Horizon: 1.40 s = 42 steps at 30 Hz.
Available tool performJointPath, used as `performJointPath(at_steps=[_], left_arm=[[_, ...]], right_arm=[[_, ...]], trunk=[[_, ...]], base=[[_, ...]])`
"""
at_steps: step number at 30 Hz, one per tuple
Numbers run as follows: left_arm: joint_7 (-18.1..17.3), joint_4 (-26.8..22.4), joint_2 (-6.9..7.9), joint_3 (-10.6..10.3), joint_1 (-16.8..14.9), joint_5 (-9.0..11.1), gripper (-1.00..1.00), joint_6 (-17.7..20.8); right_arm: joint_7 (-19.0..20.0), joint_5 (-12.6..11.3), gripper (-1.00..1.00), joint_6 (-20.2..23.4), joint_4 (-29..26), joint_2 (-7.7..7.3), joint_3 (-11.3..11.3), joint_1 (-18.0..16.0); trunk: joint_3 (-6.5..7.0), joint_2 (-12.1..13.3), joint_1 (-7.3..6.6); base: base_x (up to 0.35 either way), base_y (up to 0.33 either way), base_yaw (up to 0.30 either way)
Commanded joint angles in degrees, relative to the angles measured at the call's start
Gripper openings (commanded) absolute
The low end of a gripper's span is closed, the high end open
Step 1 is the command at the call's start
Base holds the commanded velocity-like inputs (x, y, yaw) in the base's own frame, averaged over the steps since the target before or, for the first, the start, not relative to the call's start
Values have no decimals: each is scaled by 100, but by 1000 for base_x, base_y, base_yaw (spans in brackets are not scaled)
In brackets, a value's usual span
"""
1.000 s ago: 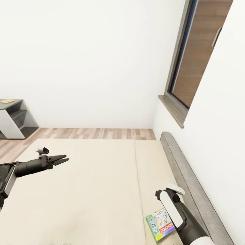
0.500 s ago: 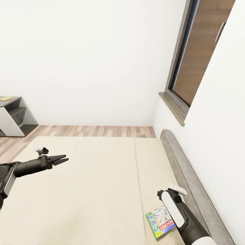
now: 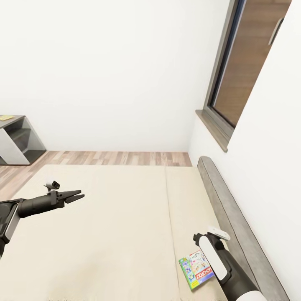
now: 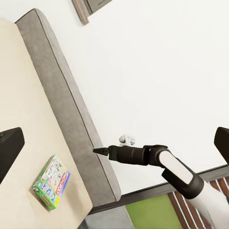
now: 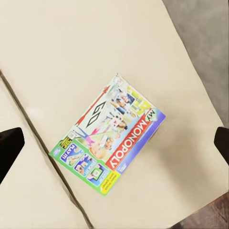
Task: Put all the toys in the child's room - the three board games (two on the bed and one on the table), the two jigsaw puzzles on the table, and the tennis ball on the table - inside the toy box on the table in the child's room.
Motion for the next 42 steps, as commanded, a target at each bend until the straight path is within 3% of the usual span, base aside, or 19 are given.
performJointPath(at_steps=[1, 42], left_arm=[[-23, -1, -1, -2, -4, -3, 100, 61], [-23, -2, -39, -11, -4, -17, 100, 61]], right_arm=[[-11, -37, 100, 22, -5, -9, 20, -6], [59, -36, 100, -19, 0, -17, 11, -6]], trunk=[[-21, -12, 3], [-408, -12, 3]], base=[[0, 0, 0], [0, 0, 0]])
